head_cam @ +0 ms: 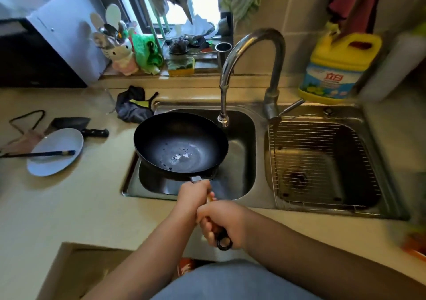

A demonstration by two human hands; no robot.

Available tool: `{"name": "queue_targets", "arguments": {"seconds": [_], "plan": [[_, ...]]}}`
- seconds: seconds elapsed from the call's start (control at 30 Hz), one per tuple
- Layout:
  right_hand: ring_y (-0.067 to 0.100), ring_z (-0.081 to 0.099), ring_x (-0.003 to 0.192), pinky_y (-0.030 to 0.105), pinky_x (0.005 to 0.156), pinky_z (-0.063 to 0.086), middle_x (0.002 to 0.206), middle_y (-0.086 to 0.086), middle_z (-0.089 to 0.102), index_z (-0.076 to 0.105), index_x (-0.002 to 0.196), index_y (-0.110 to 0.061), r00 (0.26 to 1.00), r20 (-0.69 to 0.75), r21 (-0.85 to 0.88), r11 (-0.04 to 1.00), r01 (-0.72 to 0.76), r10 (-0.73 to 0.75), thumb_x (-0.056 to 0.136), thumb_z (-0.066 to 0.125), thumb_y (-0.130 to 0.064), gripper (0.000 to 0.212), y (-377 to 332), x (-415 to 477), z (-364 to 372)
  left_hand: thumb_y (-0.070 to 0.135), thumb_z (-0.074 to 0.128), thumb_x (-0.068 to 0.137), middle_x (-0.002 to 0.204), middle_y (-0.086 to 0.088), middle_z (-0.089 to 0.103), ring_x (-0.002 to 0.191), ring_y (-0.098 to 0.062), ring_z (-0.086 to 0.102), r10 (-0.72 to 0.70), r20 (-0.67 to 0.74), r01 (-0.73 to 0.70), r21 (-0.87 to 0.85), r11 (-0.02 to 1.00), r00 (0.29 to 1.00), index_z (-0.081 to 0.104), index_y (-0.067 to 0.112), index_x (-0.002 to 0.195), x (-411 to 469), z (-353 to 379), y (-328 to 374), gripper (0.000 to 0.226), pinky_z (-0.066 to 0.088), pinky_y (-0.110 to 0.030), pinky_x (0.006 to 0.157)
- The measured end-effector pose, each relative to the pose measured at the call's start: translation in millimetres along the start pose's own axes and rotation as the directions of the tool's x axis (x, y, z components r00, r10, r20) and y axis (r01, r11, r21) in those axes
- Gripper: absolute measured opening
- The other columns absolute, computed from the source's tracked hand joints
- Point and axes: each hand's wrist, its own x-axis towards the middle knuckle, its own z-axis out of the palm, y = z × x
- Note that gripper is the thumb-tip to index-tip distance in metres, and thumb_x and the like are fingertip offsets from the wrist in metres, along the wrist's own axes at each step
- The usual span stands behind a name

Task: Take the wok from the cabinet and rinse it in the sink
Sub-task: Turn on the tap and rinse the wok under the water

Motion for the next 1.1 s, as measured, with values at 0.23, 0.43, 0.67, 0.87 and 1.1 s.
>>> {"name": "queue_targets", "arguments": {"seconds": [0.23,0.43,0.67,0.87,1.1], "plan": [[0.005,0.042,0.029,0.013,0.03,0.033,0.044,-0.003,0.044,0.048,0.057,-0.013,0.989,-0.147,0.159,0.987,0.012,0.012,0.084,0.049,0.0,0.03,-20,8,24,0.005,0.061,0.083,0.036,-0.002,0.056,0.045,-0.021,0.051,-0.079,0.176,0.043,0.197,0.979,0.981,0.059,0.004,0.061,32,-5,14,0.022,0.042,-0.031,0.06],[0.006,0.044,0.028,0.013,0.03,0.035,0.04,-0.002,0.046,0.048,0.063,-0.012,0.977,-0.202,0.273,0.962,-0.008,0.066,0.084,0.049,0.001,0.025,-26,24,24,0.006,0.062,0.082,0.041,-0.002,0.059,0.038,-0.017,0.052,-0.131,0.266,0.046,0.302,0.952,0.955,0.061,0.006,0.056,50,3,11,0.026,0.04,-0.023,0.046],[0.006,0.045,0.03,0.014,0.03,0.038,0.044,-0.001,0.048,0.051,0.066,-0.011,0.972,-0.213,0.321,0.947,-0.028,0.101,0.084,0.051,0.002,0.022,-35,33,14,0.005,0.06,0.085,0.036,-0.001,0.057,0.026,-0.011,0.048,-0.189,0.271,0.097,0.32,0.942,0.944,0.061,0.004,0.058,58,12,13,0.028,0.032,-0.013,0.029],[0.006,0.046,0.028,0.014,0.03,0.038,0.045,0.0,0.048,0.051,0.074,-0.011,0.976,-0.184,0.323,0.945,-0.05,0.115,0.086,0.051,0.003,0.018,-39,41,9,0.005,0.059,0.085,0.037,-0.002,0.057,0.034,-0.015,0.052,-0.223,0.252,0.135,0.323,0.937,0.942,0.061,0.004,0.056,64,14,13,0.029,0.039,-0.019,0.04],[0.012,0.056,0.043,0.022,0.043,0.048,0.055,0.004,0.057,0.056,0.085,-0.009,0.995,-0.058,0.189,0.98,-0.067,0.079,0.09,0.058,-0.008,0.006,-37,42,-2,0.0,0.056,0.088,0.037,-0.003,0.054,0.027,-0.013,0.048,-0.279,0.257,0.223,0.228,0.948,0.925,0.054,0.004,0.062,71,13,9,0.026,0.038,-0.014,0.033]]}}
